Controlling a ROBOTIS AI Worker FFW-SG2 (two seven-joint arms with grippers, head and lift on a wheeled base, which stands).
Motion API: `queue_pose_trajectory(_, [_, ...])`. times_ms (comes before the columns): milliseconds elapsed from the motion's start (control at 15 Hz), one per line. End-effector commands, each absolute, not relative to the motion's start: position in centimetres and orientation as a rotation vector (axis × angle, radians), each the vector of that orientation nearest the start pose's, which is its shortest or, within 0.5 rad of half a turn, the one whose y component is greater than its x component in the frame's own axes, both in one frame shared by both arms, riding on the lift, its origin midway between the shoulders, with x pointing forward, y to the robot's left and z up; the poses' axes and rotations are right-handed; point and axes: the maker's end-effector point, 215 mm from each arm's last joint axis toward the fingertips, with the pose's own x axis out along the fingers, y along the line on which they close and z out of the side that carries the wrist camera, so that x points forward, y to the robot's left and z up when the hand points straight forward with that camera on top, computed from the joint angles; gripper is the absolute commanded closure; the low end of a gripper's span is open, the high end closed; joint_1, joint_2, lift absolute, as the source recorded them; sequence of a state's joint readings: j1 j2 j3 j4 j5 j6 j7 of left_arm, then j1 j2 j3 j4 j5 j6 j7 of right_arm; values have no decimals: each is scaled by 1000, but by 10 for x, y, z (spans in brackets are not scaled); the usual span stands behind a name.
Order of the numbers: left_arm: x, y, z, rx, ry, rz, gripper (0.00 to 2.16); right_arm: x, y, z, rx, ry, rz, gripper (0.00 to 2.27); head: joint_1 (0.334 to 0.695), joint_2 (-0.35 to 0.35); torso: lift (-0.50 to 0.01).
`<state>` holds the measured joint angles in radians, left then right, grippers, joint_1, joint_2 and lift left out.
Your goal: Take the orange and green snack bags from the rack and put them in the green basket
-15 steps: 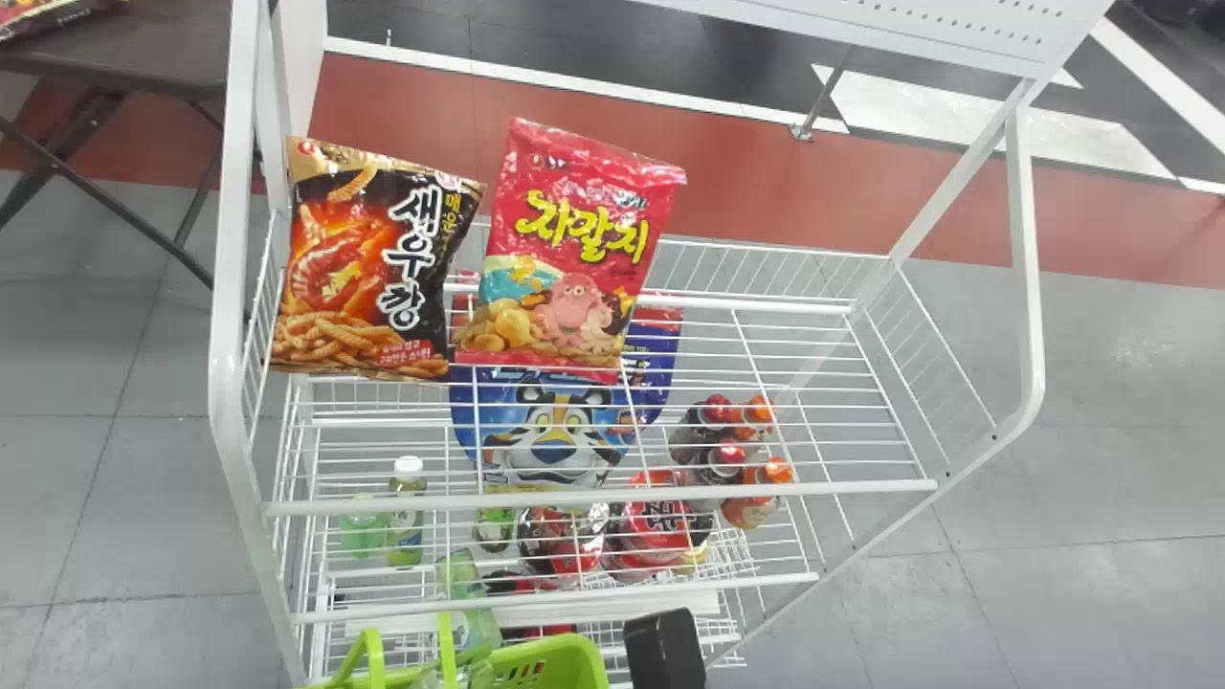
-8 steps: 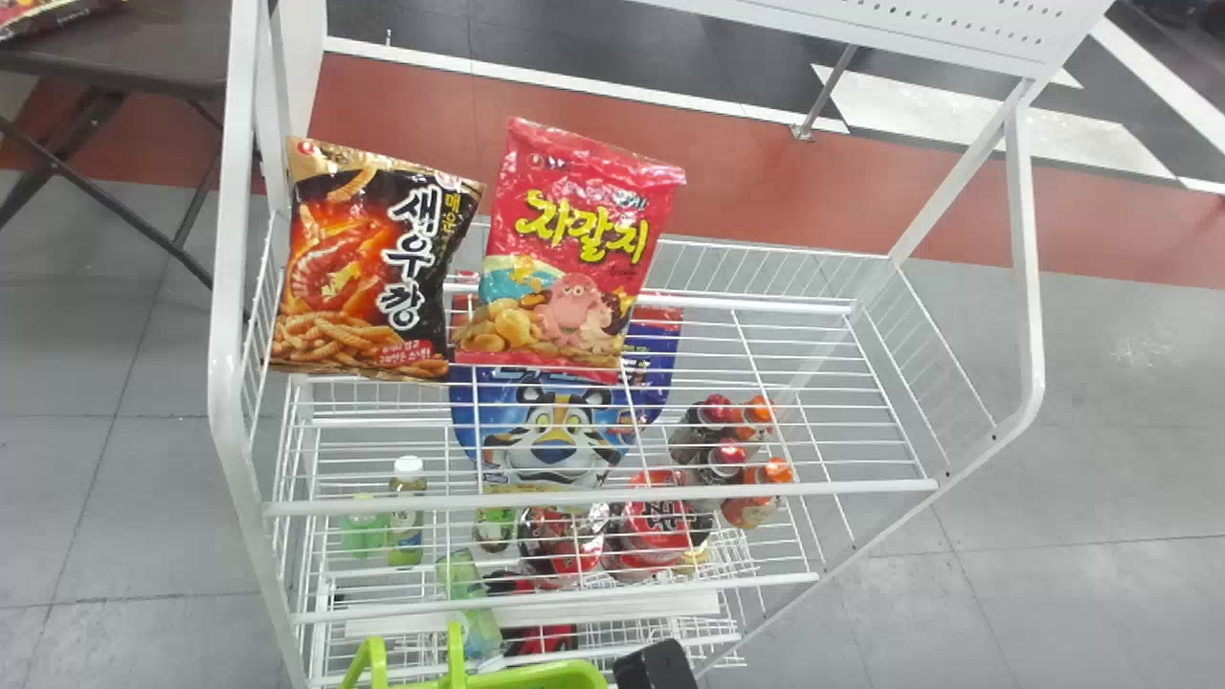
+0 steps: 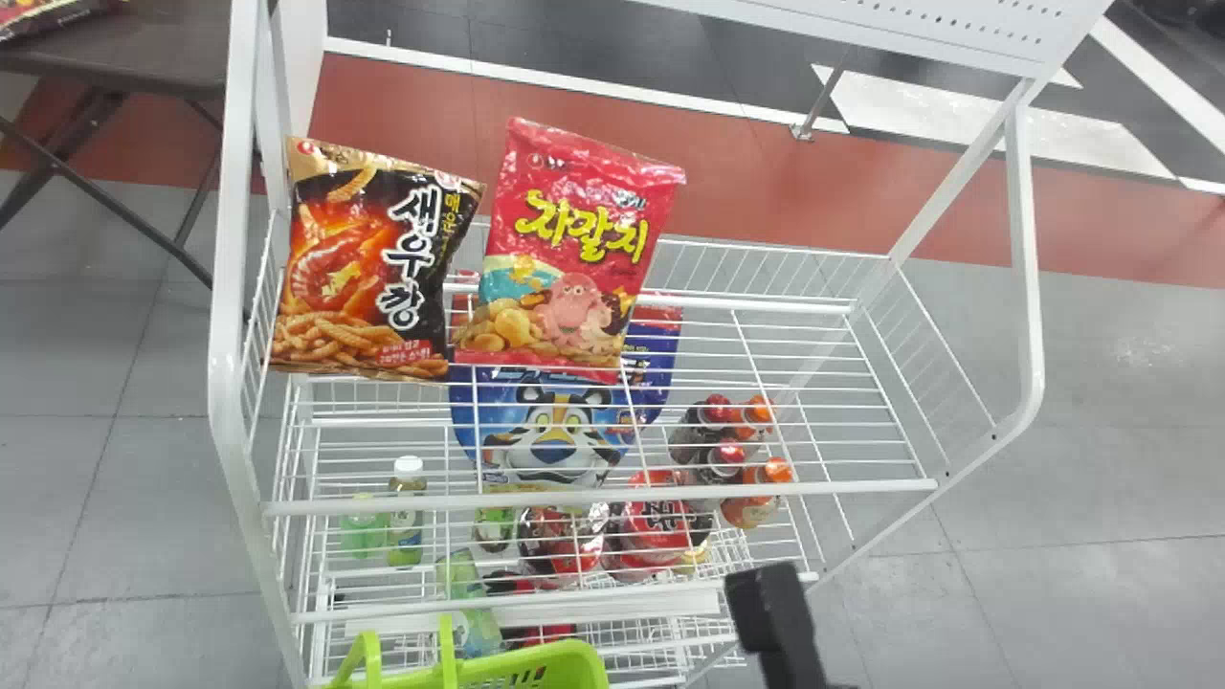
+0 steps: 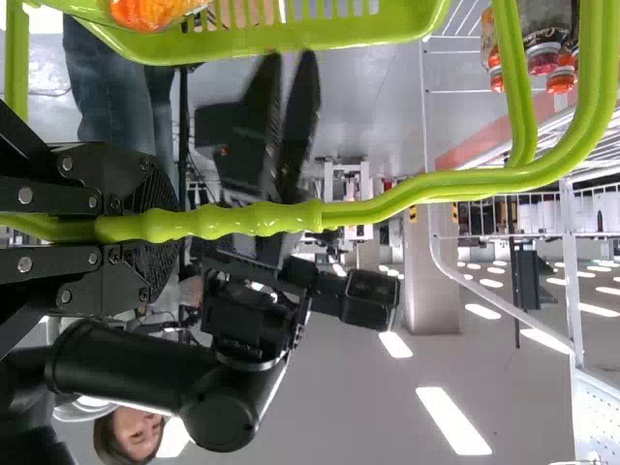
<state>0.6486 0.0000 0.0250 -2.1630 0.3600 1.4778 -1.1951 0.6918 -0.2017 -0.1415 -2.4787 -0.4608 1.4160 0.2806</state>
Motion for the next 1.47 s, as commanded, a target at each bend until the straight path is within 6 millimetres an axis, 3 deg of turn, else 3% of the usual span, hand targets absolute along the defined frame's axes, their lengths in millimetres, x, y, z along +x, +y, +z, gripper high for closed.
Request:
queue_pose_trajectory(0, [119,-11,-408,-1188,1160,-1162,2125,237,-179,-459,252,1029,423,39,695,-350,0])
queue_pose_trajectory(267, [120,-9,-409,-1186,1157,-1157,2125,304,-212,-391,243,735,351,46,695,-350,0])
queue_pose_trajectory(400, [121,-9,-410,-1182,1159,-1156,2121,336,-217,-348,261,544,350,46,695,-350,0])
queue_pose_trajectory(533, [121,-10,-411,-1179,1159,-1155,2125,354,-221,-324,246,407,334,43,695,-350,0])
queue_pose_trajectory(800, [122,-6,-415,-1184,1155,-1141,2121,371,-220,-308,118,217,256,46,695,-350,0])
queue_pose_trajectory(1067, [124,-5,-419,-1185,1148,-1134,2121,367,-219,-319,50,189,213,49,695,-350,0])
queue_pose_trajectory(1267, [125,-5,-421,-1183,1143,-1131,2125,364,-218,-297,5,50,209,53,695,-350,0])
queue_pose_trajectory(1400, [124,-4,-423,-1187,1143,-1129,2121,361,-215,-300,6,43,211,56,695,-350,0])
